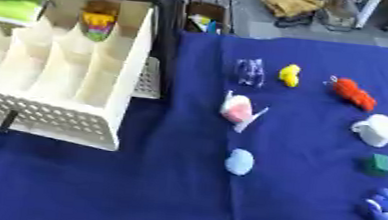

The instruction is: Pick up objects from table and place into drawer.

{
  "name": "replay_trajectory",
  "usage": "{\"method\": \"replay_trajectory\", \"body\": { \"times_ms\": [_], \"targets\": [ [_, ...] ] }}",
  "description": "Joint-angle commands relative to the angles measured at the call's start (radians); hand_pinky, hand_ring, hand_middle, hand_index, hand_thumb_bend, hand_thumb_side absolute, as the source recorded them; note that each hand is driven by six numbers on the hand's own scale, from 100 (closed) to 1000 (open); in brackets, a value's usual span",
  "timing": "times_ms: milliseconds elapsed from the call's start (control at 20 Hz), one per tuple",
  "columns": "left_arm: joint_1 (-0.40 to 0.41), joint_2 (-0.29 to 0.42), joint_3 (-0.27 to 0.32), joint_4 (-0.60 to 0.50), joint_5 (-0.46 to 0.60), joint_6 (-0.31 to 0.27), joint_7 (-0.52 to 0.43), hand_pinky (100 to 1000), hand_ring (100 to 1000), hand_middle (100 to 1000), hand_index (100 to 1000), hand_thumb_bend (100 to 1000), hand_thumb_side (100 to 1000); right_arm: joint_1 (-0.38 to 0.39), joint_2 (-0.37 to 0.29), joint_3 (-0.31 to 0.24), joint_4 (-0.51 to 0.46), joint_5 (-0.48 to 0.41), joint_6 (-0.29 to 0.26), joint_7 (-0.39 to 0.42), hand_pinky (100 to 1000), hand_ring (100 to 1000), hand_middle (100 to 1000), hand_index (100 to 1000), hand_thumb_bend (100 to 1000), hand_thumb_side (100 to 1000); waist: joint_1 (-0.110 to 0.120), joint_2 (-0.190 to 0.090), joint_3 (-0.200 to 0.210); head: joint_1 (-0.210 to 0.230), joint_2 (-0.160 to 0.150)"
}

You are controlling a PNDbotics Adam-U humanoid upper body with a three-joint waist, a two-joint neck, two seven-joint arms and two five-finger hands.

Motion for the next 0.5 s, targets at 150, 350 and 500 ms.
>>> {"method": "replay_trajectory", "body": {
  "times_ms": [150, 350, 500],
  "targets": [
    [-0.008, 0.042, -0.006, -0.01, 0.008, -0.001, -0.006, 417, 500, 569, 765, 189, 972, -0.061, -0.15, 0.105, 0.104, -0.02, 0.058, 0.069, 761, 775, 667, 874, 292, 1000, -0.003, -0.028, 0.003, 0.006, 0.016],
    [-0.01, 0.043, -0.011, -0.01, 0.015, 0.002, -0.013, 416, 500, 569, 765, 189, 971, -0.1, -0.239, 0.194, 0.193, -0.027, 0.055, 0.124, 792, 800, 707, 911, 305, 1000, -0.003, -0.034, 0.008, 0.002, 0.023],
    [-0.014, 0.042, -0.015, -0.01, 0.021, 0.004, -0.019, 416, 500, 569, 764, 188, 970, -0.133, -0.308, 0.262, 0.26, -0.052, 0.045, 0.166, 808, 814, 726, 932, 340, 1000, 0.0, -0.038, 0.016, -0.006, 0.021]
  ]
}}
